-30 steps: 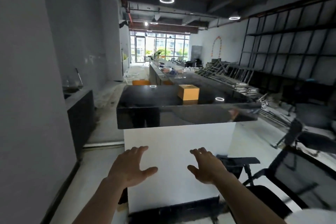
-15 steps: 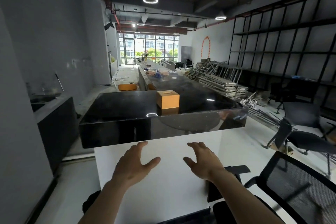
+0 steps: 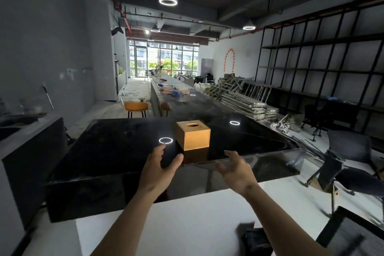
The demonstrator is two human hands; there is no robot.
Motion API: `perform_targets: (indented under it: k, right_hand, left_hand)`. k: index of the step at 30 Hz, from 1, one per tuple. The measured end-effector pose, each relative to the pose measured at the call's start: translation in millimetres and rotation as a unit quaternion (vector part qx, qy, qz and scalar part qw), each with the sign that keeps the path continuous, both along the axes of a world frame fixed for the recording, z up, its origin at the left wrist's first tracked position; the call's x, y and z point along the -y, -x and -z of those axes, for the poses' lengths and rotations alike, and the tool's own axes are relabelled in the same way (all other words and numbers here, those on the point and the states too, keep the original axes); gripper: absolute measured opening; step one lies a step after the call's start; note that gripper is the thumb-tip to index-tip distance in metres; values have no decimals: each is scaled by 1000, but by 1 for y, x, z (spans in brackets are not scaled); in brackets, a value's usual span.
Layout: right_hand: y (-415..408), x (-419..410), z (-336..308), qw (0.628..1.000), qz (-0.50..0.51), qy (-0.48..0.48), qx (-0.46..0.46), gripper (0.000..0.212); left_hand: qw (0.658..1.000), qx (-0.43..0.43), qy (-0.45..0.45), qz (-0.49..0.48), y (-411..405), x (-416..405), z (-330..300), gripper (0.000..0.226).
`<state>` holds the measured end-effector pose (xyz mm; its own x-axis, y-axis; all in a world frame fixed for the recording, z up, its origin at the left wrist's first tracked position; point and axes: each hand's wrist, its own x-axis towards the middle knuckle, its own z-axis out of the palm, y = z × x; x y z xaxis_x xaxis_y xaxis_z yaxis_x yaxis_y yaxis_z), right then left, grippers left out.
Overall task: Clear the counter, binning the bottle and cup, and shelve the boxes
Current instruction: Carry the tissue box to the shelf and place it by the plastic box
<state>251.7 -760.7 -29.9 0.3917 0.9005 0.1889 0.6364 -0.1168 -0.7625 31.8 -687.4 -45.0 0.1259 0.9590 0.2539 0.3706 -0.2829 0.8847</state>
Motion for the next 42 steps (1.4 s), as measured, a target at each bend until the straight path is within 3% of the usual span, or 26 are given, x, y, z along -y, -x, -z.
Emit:
perform_targets:
  k: [4,8,15,24,28,33,42]
  right_hand:
    - [-11,-53,-11,997,24,-19,-66,62]
    - [-25,-99,-18,994,41,-18,-95,63]
    - [-54,-177,-17,989,43,0,-144,69]
    - [-77,-252,-11,977,-52,61,-200,71]
    - [-79,-268,-4,977,-79,78,-183,50]
    - [-75,-274,-6,981,-92,73,-155,47]
    - [-10,-255,-15,972,-176,59,-145,43]
  left_hand:
    - [992,112,57,-16,-12,-51,-14,72]
    - [983,157,90,-15,-27,-87,-20,71]
    - [976,173,126,-44,-63,-145,-21,74]
    - [953,175,234,-80,-107,-198,-15,87]
    - [956,151,227,-105,-118,-205,-12,72]
    - [959,137,209,-131,-123,-197,-15,50]
    - [943,144,178,-243,-69,-149,-21,48]
